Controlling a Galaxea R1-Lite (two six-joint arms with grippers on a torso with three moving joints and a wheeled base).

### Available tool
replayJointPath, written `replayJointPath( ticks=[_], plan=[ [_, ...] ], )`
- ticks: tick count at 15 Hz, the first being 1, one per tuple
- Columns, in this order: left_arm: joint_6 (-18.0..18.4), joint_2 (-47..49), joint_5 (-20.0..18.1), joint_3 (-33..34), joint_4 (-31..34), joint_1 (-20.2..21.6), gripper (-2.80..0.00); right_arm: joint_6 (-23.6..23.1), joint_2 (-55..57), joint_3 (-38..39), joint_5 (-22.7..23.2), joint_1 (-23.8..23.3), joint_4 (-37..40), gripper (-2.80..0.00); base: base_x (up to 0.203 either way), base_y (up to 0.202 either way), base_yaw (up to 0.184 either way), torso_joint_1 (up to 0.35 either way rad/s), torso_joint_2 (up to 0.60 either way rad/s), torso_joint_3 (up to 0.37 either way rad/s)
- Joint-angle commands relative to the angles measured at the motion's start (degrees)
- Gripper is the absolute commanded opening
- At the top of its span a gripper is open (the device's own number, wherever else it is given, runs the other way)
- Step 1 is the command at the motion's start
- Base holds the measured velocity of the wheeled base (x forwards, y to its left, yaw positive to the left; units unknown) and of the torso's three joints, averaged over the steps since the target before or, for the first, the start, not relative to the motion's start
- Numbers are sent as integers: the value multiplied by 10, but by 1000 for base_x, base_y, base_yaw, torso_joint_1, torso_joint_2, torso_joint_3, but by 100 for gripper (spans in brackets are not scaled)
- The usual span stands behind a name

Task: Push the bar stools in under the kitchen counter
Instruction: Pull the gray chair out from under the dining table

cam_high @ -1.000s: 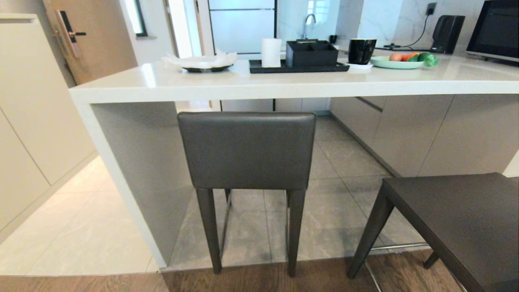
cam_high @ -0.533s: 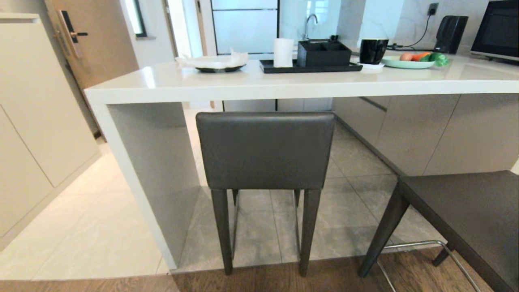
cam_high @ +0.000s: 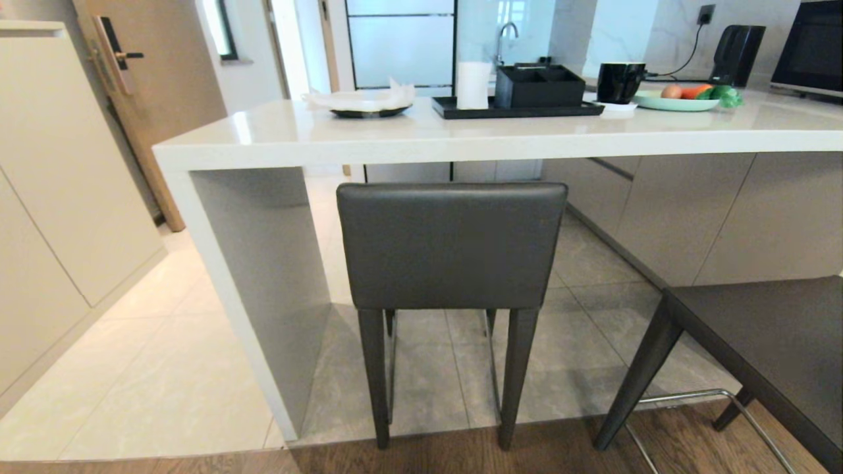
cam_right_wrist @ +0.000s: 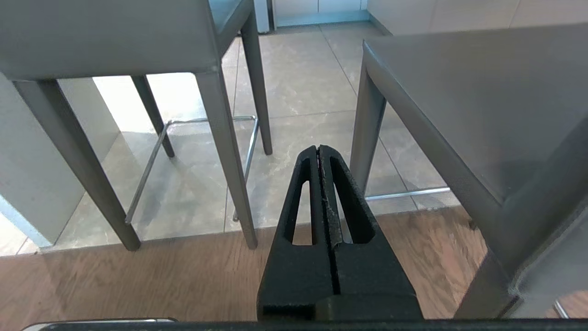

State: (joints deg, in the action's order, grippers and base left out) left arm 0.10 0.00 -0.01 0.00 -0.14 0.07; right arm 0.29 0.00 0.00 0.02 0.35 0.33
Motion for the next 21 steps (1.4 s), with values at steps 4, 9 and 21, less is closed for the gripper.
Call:
replayJointPath(
  ticks=[4,9,21],
  plan=[
    [0,1,0,1,0,0,-280,0,0,1,0,0,0,-280,153,0,2,0,4,3],
    [0,1,0,1,0,0,-280,1,0,1,0,0,0,-280,193,0,2,3,4,3],
    [0,0,0,1,0,0,-280,0,0,1,1,0,0,-280,180,0,2,4,1,3]
  ],
)
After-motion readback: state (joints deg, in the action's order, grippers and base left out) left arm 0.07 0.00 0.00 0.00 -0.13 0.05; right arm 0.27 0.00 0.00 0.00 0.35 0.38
